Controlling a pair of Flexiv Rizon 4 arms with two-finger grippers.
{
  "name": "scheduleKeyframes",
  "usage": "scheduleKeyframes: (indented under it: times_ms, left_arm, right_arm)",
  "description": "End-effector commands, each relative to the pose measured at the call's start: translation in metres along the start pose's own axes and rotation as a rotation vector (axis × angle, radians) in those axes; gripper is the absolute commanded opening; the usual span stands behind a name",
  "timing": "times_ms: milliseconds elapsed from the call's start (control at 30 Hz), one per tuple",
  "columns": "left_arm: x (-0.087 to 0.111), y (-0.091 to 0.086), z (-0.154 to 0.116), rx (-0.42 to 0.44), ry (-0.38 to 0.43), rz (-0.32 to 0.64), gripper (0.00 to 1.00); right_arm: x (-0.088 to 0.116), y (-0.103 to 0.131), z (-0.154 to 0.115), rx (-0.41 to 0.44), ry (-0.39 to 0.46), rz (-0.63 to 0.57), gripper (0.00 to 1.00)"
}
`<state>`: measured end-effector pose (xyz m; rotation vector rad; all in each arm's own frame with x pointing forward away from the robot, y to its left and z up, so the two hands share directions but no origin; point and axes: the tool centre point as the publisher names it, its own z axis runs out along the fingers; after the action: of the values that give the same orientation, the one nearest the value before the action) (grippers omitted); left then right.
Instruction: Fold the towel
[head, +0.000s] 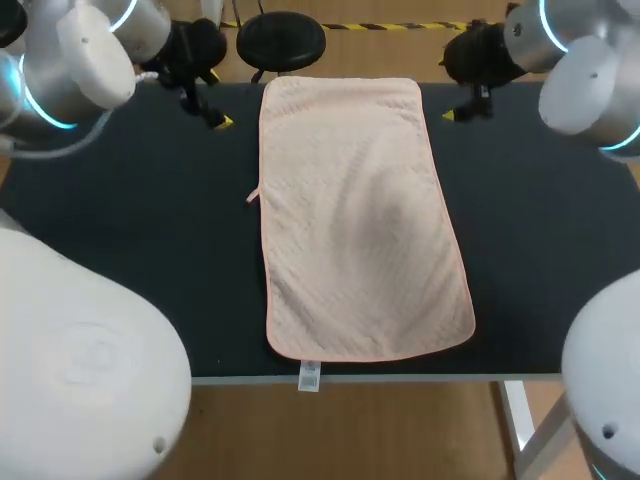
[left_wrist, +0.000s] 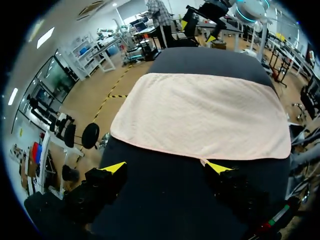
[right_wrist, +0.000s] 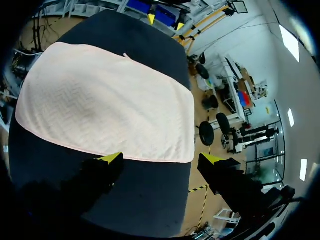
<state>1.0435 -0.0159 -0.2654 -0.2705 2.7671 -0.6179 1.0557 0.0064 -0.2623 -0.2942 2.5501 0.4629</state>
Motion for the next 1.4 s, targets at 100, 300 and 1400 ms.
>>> scheduleKeyframes:
  times_ms: [100, 300, 1400]
  left_arm:
    - [0.007, -0.014, 0.027, -0.479, 0.046, 0.129, 1.0]
    - [0.022, -0.009, 0.059, -0.482, 0.056, 0.142, 1.0]
    - [0.06, 0.003, 0.131, -0.293, 0.13, 0.066, 1.0]
  right_arm:
    - [0.012, 0.016, 0.012, 0.339, 0.238, 0.043, 1.0]
    - [0.036, 0.016, 0.03, 0.335, 0.215, 0.157, 1.0]
    - [0.094, -0.011, 0.11, 0.32, 0.323, 0.12, 1.0]
